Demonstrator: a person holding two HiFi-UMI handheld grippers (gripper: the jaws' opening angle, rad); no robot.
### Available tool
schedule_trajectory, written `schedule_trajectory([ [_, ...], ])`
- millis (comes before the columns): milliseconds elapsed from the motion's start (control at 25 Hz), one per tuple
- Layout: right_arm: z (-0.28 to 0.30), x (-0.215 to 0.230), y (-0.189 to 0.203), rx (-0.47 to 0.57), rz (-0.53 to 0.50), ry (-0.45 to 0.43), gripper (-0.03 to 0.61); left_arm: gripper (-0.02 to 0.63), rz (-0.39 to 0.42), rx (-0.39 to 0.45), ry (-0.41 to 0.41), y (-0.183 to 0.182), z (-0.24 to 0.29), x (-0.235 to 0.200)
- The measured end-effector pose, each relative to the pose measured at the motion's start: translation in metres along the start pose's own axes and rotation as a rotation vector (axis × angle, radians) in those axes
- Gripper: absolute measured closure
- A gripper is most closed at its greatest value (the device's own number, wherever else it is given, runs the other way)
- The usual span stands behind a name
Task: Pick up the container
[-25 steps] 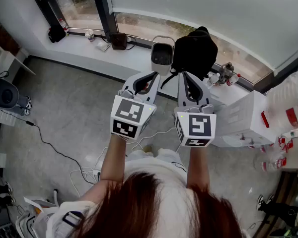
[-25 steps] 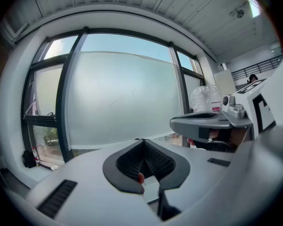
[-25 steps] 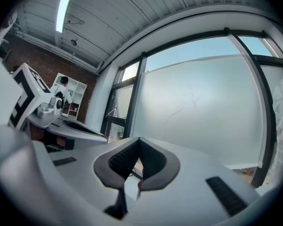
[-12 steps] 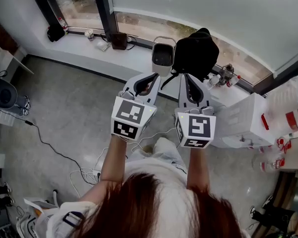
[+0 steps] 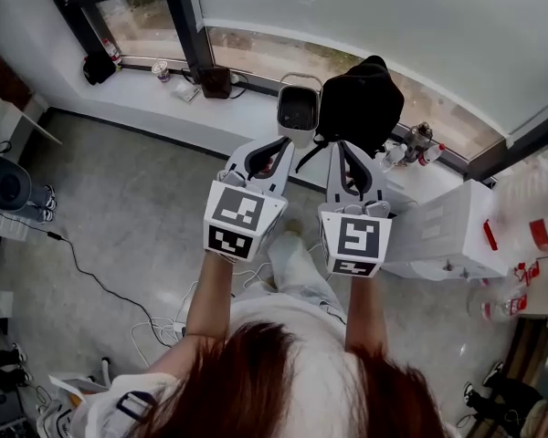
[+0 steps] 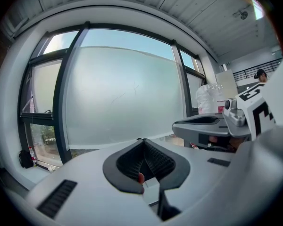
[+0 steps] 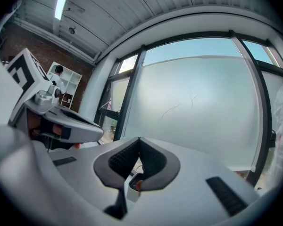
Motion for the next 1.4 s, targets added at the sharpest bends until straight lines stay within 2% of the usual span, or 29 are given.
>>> schedule_trajectory([
  [720,0.129,0.062,0.012,0.016,0.059,-0.028,0.554,0.592,0.023,-0.023,-0.024,-0.002,0.131,-0.064],
  [920,0.166,0.083,0.015,0.020,0.074,-0.039,0.554,0.592,-0.005,-0.022,-0.010,-0.004,0.167,-0.079],
  [1400,0.240,0.125,0.033,-0.003,0.082,-0.073,0.554,0.592,-0.025,-0.034,-0.090,0.004,0.234,-0.116],
])
Point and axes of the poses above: the fingertips, and each gripper's own axes: z forward along the fingers, x to its right, y out of its underside, the point moved 3 cm from there along -z, backward along the fingers, and after that the axes turned 8 degrees about z, right-handed, at the moved point
